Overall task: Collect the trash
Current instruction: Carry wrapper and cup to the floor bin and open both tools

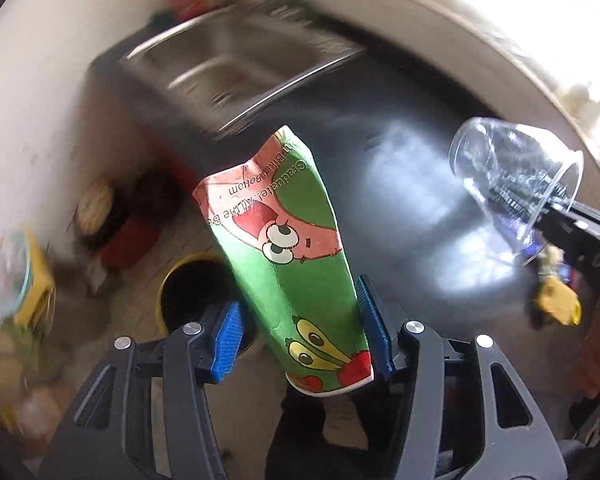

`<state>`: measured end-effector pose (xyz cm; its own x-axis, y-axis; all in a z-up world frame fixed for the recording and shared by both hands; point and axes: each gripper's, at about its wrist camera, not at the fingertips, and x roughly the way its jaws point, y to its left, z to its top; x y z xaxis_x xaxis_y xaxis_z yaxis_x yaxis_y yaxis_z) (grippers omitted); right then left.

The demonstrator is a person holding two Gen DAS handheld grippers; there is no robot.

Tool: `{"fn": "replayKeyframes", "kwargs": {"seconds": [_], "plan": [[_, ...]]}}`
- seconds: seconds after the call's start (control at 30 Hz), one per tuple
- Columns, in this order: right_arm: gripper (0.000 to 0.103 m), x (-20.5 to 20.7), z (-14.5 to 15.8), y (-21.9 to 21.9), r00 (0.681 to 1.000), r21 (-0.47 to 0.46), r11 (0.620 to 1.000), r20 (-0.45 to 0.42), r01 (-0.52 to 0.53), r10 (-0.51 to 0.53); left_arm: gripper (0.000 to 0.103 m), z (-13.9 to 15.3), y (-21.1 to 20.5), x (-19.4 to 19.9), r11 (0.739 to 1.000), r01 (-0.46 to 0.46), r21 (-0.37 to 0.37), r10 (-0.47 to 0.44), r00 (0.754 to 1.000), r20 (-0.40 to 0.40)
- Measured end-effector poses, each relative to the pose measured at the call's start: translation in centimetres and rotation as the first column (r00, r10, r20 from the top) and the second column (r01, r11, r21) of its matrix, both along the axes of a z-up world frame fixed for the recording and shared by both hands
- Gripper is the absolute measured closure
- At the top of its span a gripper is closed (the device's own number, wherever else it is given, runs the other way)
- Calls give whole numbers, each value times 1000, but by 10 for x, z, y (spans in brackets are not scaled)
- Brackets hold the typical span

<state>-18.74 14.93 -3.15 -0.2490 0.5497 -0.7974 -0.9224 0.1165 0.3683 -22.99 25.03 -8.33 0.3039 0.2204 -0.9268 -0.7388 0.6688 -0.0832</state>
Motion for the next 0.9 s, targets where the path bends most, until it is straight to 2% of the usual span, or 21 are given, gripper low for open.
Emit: {"fn": "replayKeyframes", "kwargs": {"seconds": [0.1, 0.23, 0.37, 0.43, 0.5, 0.63, 0.7, 0.73, 0.77, 0.8, 0.83, 0.9], "plan": [[96, -73, -34, 54, 986, -42, 985, -28, -164, 163, 50, -46, 28, -56, 992, -123, -40, 120, 991, -61], [96, -150, -90, 102, 956, -130, 948, -18, -292, 292, 50, -106, 60, -105, 965, -241, -102, 238, 970, -46], [96, -193, -155, 138, 938, -246, 911, 13, -332, 346, 50, -172, 82, -123, 951, -278, -135, 274, 961, -43], [96, -209, -191, 156, 930, -304, 892, 43, -335, 364, 50, -206, 94, -130, 939, -292, -183, 291, 956, -34], [96, -227, -213, 161, 920, -336, 878, 72, -341, 385, 50, -237, 103, -132, 935, -286, -209, 284, 958, -40], [96, -242, -241, 169, 911, -379, 859, 86, -345, 404, 50, -269, 109, -135, 932, -281, -228, 276, 960, -55], [95, -244, -251, 176, 911, -407, 850, 90, -335, 403, 42, -279, 112, -137, 927, -281, -247, 278, 959, -46], [83, -245, -254, 178, 912, -419, 844, 83, -335, 403, 28, -279, 110, -137, 927, -286, -243, 282, 958, -53], [47, -241, -256, 174, 912, -419, 843, 77, -337, 403, 21, -280, 111, -138, 928, -289, -235, 283, 957, -60], [32, -239, -252, 172, 915, -402, 854, 84, -332, 395, 21, -281, 113, -139, 931, -284, -230, 278, 959, -58], [22, -235, -247, 171, 917, -379, 865, 92, -329, 389, 21, -279, 112, -139, 933, -280, -226, 274, 960, -57], [22, -233, -243, 170, 915, -366, 866, 83, -341, 395, 19, -277, 113, -141, 937, -276, -211, 270, 961, -60]]}}
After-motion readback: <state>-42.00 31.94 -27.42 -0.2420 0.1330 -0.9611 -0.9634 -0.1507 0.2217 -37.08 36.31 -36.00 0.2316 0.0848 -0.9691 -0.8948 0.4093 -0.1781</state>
